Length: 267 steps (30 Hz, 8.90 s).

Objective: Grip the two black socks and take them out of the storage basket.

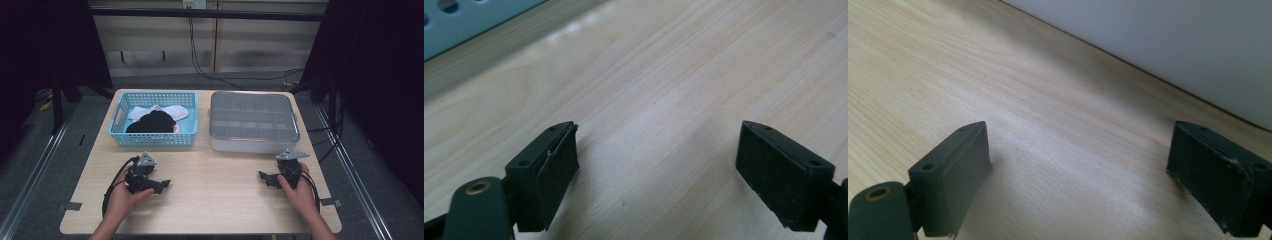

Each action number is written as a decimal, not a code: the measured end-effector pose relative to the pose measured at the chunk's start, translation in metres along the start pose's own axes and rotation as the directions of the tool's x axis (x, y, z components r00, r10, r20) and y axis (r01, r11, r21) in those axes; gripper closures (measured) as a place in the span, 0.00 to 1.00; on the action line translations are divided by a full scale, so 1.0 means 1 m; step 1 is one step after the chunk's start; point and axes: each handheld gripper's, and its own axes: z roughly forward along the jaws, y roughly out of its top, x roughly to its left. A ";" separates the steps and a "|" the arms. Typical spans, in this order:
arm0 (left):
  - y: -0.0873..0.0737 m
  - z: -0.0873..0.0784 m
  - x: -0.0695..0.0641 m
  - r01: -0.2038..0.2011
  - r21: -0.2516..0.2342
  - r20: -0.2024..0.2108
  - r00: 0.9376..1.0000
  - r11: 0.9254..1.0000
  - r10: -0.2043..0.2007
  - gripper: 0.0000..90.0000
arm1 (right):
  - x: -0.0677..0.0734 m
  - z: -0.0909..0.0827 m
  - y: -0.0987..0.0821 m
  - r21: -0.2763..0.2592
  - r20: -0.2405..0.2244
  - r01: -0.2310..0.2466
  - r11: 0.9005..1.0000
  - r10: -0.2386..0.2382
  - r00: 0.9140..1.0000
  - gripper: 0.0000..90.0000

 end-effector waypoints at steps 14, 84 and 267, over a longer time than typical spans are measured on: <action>0.029 -0.030 0.018 0.006 0.082 0.009 1.000 0.997 -0.007 0.22 | 0.000 0.000 0.000 -0.002 0.000 0.002 1.000 -0.002 1.000 0.10; 0.135 -0.010 0.142 0.293 0.279 -0.233 0.944 0.914 -0.232 0.98 | 0.000 0.000 0.000 -0.002 0.000 0.003 1.000 -0.003 1.000 0.10; 0.145 -0.097 0.018 -0.095 0.232 0.123 0.990 0.968 0.067 0.94 | 0.003 -0.001 -0.001 -0.001 0.017 -0.014 1.000 0.014 1.000 0.10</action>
